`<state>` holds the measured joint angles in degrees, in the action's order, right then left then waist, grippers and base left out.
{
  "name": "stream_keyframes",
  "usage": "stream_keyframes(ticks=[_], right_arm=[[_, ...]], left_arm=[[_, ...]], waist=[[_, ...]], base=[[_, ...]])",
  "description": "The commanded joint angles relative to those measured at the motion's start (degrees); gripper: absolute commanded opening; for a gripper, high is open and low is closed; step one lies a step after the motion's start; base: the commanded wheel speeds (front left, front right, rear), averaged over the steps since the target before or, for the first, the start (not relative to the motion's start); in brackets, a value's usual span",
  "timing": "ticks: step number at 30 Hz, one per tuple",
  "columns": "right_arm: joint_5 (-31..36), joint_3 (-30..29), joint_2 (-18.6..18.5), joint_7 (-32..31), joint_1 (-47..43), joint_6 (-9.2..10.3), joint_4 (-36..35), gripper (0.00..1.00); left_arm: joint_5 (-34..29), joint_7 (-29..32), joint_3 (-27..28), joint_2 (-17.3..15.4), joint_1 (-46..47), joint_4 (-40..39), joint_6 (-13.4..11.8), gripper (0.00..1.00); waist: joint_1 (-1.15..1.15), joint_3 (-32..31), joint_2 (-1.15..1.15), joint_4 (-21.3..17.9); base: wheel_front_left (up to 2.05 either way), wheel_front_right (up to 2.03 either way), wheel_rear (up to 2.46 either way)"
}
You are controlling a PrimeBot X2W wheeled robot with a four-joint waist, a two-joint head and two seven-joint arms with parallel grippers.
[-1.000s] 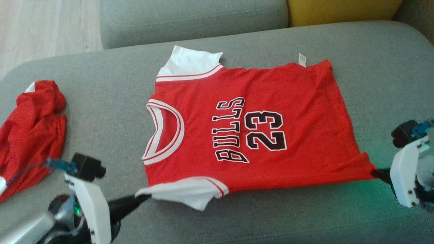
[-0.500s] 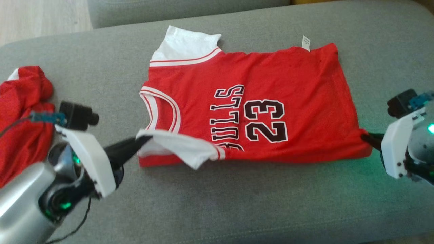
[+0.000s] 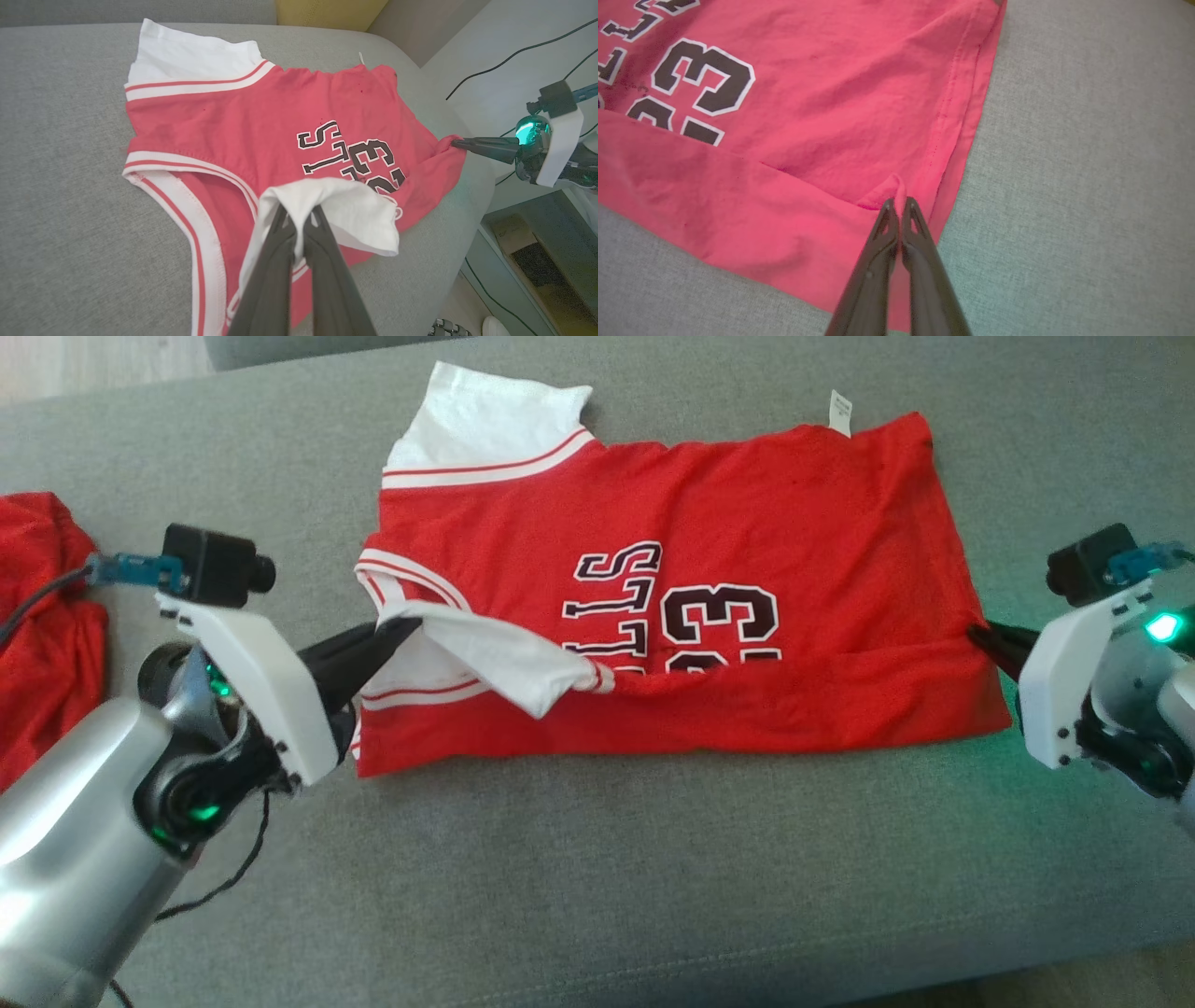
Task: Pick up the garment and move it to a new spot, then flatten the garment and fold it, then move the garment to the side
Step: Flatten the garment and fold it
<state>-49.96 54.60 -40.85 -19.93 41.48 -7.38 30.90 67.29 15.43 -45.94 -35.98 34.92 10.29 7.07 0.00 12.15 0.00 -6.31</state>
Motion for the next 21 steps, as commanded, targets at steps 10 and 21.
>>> stream_keyframes(ticks=[10,21], right_arm=[[0.28,2.41,2.15,7.05,4.67,-0.11,5.59,1.00],[-1.97,-0.54,4.06,17.13,4.27,-0.11,10.72,1.00]], left_arm=[[-3.14,-3.03,1.01,2.32,7.87,7.19,-0.11,1.00],[-5.64,-18.56,6.20,6.90,7.72,13.40,-4.66,1.00]], waist=[[0.00,2.30,0.00,-0.49],[0.00,0.41,0.00,0.09]], base=[[0.00,0.00,0.00],[0.00,0.00,0.00]])
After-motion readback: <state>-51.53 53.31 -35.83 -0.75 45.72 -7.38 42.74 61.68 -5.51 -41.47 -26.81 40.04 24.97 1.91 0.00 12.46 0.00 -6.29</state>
